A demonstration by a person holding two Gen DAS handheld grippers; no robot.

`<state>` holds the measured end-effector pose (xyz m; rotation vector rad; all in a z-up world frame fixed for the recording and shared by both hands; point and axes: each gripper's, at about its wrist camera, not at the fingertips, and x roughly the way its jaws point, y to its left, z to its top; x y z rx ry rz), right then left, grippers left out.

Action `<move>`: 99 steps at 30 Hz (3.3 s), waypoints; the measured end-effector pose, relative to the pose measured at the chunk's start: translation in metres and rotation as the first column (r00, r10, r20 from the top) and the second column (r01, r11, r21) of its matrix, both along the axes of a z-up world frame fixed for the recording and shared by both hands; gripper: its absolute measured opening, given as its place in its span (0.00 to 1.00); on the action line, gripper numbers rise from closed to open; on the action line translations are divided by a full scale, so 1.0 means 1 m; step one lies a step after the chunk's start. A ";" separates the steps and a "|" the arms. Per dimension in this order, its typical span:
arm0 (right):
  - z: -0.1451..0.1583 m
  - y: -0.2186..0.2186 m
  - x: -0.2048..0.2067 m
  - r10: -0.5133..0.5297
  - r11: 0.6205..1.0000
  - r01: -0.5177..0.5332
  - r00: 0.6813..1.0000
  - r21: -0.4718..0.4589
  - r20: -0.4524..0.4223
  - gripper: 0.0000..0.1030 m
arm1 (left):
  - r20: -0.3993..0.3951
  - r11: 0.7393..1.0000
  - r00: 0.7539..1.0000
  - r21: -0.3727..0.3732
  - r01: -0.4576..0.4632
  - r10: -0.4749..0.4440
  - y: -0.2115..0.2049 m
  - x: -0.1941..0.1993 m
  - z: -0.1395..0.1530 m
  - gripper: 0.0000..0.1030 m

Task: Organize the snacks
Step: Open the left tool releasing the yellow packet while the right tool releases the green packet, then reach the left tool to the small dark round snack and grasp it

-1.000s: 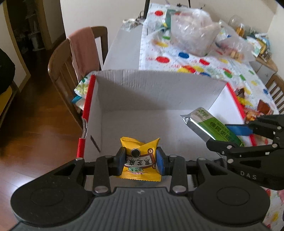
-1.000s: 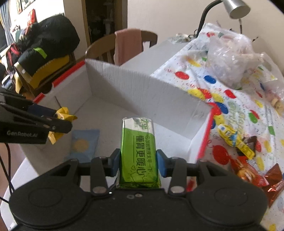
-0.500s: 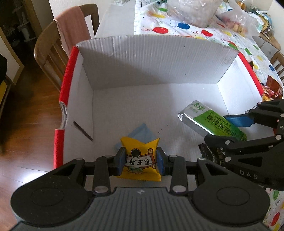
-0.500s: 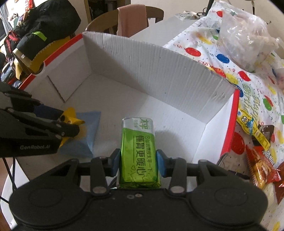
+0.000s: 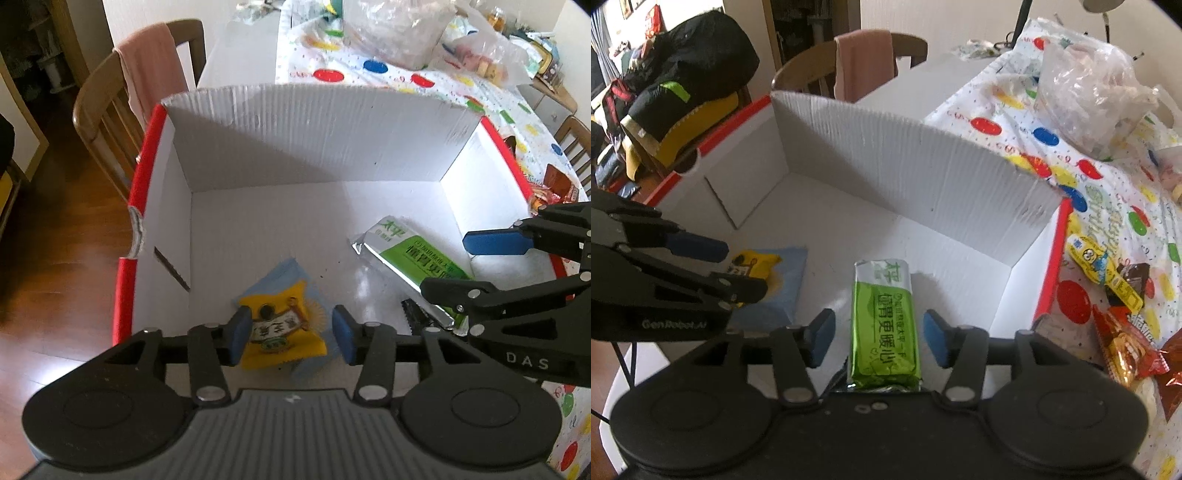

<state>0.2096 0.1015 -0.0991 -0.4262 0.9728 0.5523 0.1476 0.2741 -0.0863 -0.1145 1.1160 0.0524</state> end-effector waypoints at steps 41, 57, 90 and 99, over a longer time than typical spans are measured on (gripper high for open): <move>0.093 -0.176 -0.081 -0.111 0.964 0.057 0.974 0.259 0.198 1.00 | 0.378 0.998 0.925 -0.020 0.057 -0.045 -0.149 -0.066 0.085 0.81; 0.071 -0.307 -0.036 -0.138 0.974 0.107 0.979 0.198 0.148 1.00 | 0.275 0.999 0.961 -0.018 0.040 -0.033 -0.266 -0.017 0.040 0.81; -0.021 -0.292 0.084 -0.169 0.977 0.177 0.983 0.123 -0.072 0.90 | 0.106 0.990 0.985 -0.036 -0.136 0.139 -0.282 0.048 -0.043 0.67; -0.032 -0.281 0.091 -0.154 0.980 0.166 0.982 0.113 -0.110 0.72 | 0.093 0.991 0.989 -0.083 -0.107 0.115 -0.282 0.054 -0.048 0.46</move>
